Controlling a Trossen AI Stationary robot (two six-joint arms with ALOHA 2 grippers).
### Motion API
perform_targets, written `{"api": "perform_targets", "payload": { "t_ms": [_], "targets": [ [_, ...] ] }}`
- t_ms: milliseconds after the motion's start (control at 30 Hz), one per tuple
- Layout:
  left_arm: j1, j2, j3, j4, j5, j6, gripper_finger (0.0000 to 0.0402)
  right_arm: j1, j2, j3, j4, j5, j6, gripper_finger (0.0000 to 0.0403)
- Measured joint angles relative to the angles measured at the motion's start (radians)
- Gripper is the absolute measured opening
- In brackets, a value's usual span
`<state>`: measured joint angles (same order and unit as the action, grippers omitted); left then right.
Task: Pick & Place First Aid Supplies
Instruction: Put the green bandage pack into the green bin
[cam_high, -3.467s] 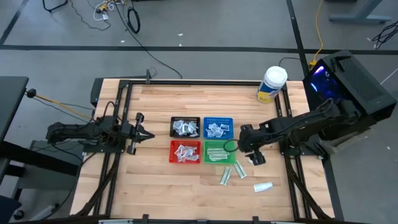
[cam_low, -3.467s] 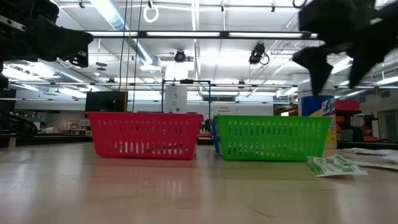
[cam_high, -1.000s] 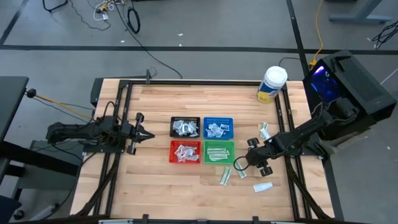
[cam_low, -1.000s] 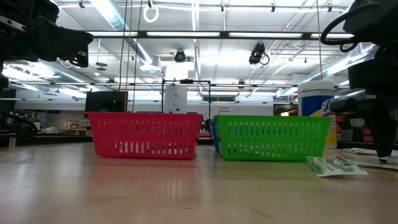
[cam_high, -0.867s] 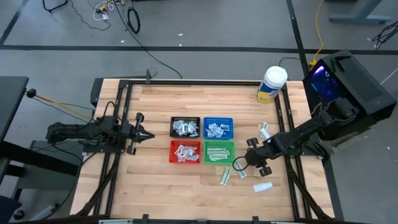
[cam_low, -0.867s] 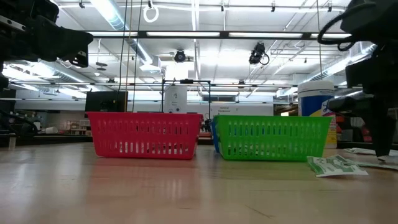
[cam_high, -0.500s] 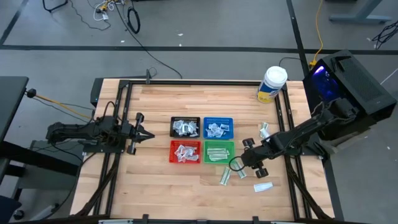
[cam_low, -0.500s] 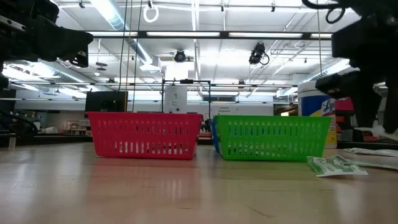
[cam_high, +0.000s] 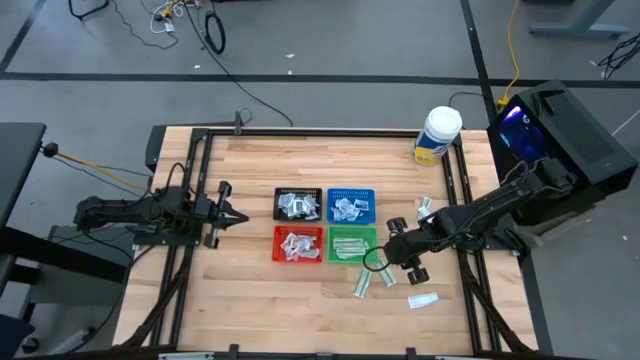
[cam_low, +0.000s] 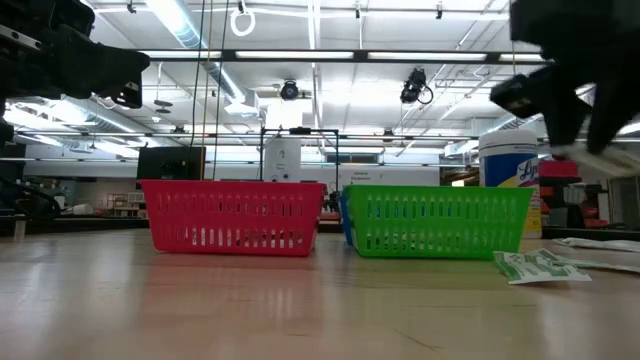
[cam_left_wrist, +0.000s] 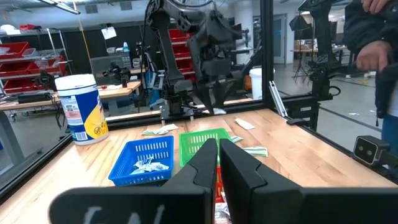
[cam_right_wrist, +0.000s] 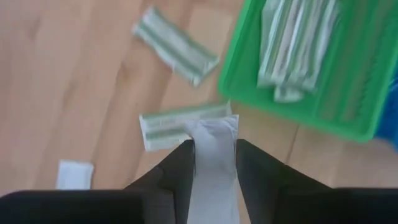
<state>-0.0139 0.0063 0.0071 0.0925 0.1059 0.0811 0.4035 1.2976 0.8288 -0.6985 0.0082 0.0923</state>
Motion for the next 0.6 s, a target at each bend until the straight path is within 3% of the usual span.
{"api": "perform_targets", "payload": {
  "t_ms": [200,600],
  "targets": [
    [0.0,0.0,0.0,0.0,0.0,0.0,0.0025,-0.042,0.01,0.08,0.069,0.002,-0.051,0.0121],
    [0.0,0.0,0.0,0.0,0.0,0.0,0.0025,-0.12,0.14,0.09,0.407,0.002,-0.049,0.0121]
  ]
}}
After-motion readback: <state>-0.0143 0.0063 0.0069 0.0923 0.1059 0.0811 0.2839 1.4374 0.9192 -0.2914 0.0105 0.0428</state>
